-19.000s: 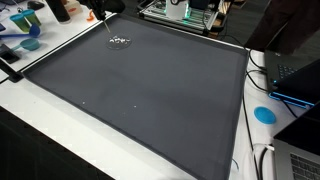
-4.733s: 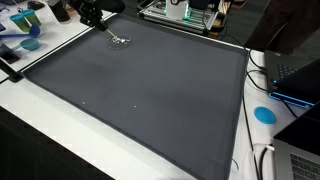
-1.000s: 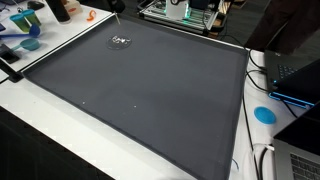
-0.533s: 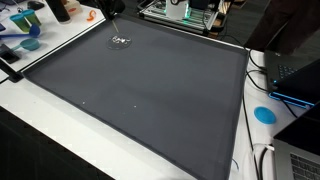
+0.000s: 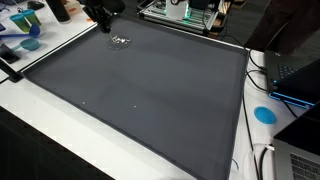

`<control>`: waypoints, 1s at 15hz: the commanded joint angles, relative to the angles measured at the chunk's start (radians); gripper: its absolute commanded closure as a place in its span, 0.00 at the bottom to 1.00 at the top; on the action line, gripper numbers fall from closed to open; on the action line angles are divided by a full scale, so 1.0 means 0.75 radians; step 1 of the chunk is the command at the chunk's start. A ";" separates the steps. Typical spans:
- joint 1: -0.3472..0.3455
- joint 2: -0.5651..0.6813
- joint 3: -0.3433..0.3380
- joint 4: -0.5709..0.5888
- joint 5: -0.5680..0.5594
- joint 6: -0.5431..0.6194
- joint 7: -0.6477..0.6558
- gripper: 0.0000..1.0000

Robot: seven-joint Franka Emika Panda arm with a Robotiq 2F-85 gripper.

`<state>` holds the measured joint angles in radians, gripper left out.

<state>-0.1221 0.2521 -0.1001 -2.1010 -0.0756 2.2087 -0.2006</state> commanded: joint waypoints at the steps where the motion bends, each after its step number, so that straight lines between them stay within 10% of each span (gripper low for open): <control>1: -0.008 0.073 -0.010 0.056 -0.034 -0.016 0.011 0.96; 15: -0.009 0.215 -0.017 0.188 -0.046 -0.149 0.024 0.96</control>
<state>-0.1224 0.3824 -0.1149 -1.9861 -0.0938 2.1274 -0.1979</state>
